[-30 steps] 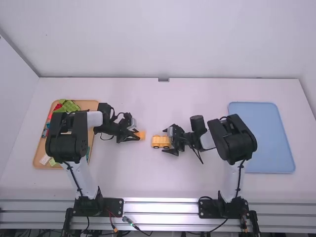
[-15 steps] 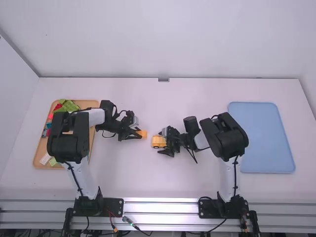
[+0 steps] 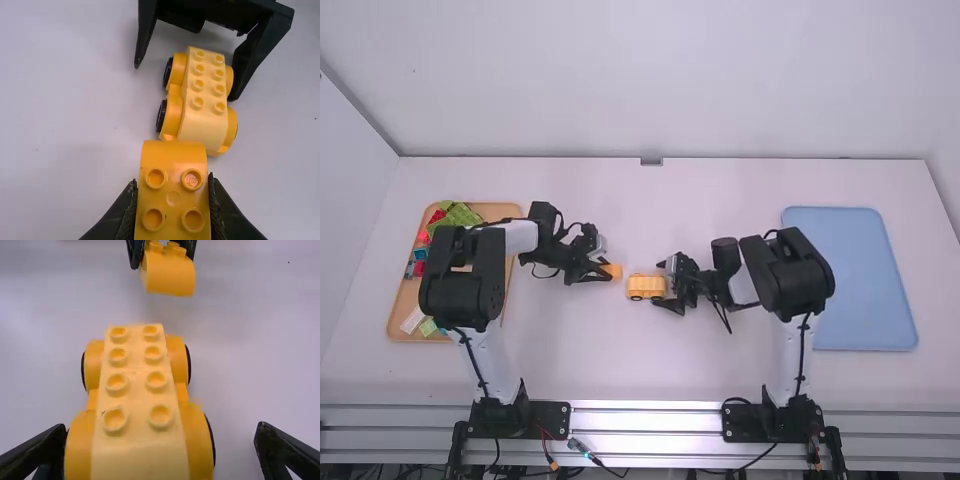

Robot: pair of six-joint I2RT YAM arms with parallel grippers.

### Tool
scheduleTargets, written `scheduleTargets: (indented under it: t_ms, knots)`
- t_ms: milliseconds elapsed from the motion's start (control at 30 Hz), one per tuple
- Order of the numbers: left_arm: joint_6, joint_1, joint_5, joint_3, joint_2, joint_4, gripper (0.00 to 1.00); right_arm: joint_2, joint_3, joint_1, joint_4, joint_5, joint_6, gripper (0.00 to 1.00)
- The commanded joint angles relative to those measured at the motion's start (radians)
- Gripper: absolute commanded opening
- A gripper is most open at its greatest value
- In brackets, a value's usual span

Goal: Assemble lego blocks to make yellow taxi

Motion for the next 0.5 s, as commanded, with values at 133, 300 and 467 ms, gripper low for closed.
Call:
scheduleTargets:
  t_ms: [133, 300, 467]
  knots:
    - [-0.008, -0.016, 0.015, 0.009, -0.037, -0.016, 0.02, 0.020, -0.005, 0.000, 0.013, -0.053, -0.002, 0.96]
    - [-0.007, -0.060, 0.011, 0.009, -0.051, -0.021, 0.02, 0.020, -0.002, 0.027, 0.015, -0.050, -0.023, 0.88]
    - [-0.007, -0.079, 0.011, 0.009, -0.066, -0.023, 0.02, 0.020, -0.002, 0.019, 0.014, -0.050, -0.022, 0.59]
